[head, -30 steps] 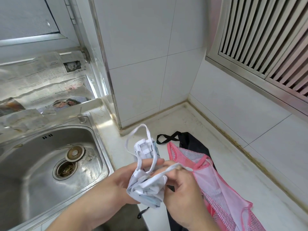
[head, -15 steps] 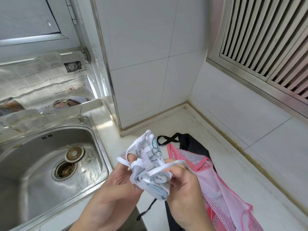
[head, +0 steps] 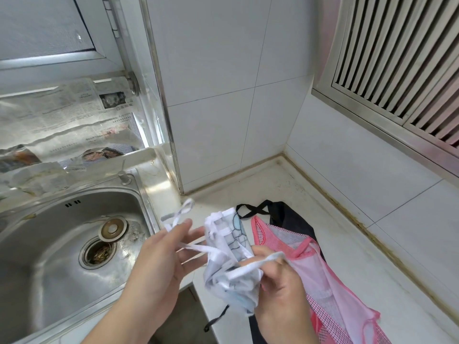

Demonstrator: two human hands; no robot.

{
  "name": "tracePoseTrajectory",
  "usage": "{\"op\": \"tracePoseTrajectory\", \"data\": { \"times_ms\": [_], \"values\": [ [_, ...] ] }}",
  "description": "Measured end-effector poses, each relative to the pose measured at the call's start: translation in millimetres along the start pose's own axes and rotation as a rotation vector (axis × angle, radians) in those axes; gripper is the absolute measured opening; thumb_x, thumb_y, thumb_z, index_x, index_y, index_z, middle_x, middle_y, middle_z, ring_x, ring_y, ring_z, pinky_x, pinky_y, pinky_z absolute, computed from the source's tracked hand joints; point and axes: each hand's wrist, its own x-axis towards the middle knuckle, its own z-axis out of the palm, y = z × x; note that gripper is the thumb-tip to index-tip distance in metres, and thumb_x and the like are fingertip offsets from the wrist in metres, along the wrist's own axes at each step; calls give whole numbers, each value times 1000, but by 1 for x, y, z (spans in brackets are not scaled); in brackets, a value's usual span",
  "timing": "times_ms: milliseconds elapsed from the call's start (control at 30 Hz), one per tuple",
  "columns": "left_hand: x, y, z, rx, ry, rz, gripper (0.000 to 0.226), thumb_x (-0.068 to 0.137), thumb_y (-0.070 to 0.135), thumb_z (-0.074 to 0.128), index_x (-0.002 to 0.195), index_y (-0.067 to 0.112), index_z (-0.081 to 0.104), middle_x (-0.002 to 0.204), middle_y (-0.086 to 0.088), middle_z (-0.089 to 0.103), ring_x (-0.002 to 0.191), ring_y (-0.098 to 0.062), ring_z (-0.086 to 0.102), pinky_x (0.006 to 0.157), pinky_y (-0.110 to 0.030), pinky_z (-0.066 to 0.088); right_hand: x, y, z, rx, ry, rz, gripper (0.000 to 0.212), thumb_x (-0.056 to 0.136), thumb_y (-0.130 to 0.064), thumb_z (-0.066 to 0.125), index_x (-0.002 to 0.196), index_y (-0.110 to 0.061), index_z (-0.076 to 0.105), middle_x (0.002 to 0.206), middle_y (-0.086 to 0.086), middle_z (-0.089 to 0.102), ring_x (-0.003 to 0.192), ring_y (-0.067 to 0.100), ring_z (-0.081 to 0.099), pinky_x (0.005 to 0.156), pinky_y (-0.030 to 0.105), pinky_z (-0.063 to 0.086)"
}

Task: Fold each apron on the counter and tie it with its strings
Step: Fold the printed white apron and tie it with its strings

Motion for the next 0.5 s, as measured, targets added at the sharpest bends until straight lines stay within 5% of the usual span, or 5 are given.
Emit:
{"op": "tracePoseTrajectory", "data": {
  "times_ms": [133, 300, 400, 500],
  "values": [
    [4, -13, -12, -42, 78, -148, 25, 98, 27, 66, 102, 3, 61, 106, -23, 75, 81, -38, 76, 65, -45, 64, 6, -1, -4, 118, 95, -42, 29, 78, -11, 87, 97, -32, 82, 101, 9, 73, 97, 18, 68, 84, 23, 56],
    [-8, -9, -30, 268, -489, -583, 68, 80, 58, 75, 96, -8, 69, 107, -36, 70, 80, -41, 72, 68, -40, 59, 13, -3, -8, 54, 140, -59, 33, 78, 0, 85, 90, -30, 82, 98, -2, 75, 96, 18, 70, 81, 17, 54],
    [-8, -14, -29, 445, -682, -364, 65, 76, 56, 86, 110, 2, 74, 119, -24, 73, 110, -39, 71, 89, -44, 59, 13, -3, -11, 39, 157, -54, 21, 75, -7, 83, 83, -26, 80, 97, -4, 76, 96, 20, 71, 79, 22, 56],
    [-9, -25, -8, 448, -685, -74, 45, 86, 24, 84, 129, 23, 70, 131, -11, 71, 126, -29, 65, 110, -47, 50, 8, -7, -4, 16, 135, -21, 17, 70, -22, 86, 85, -29, 82, 101, -4, 76, 99, 21, 71, 78, 38, 60]
  ]
}}
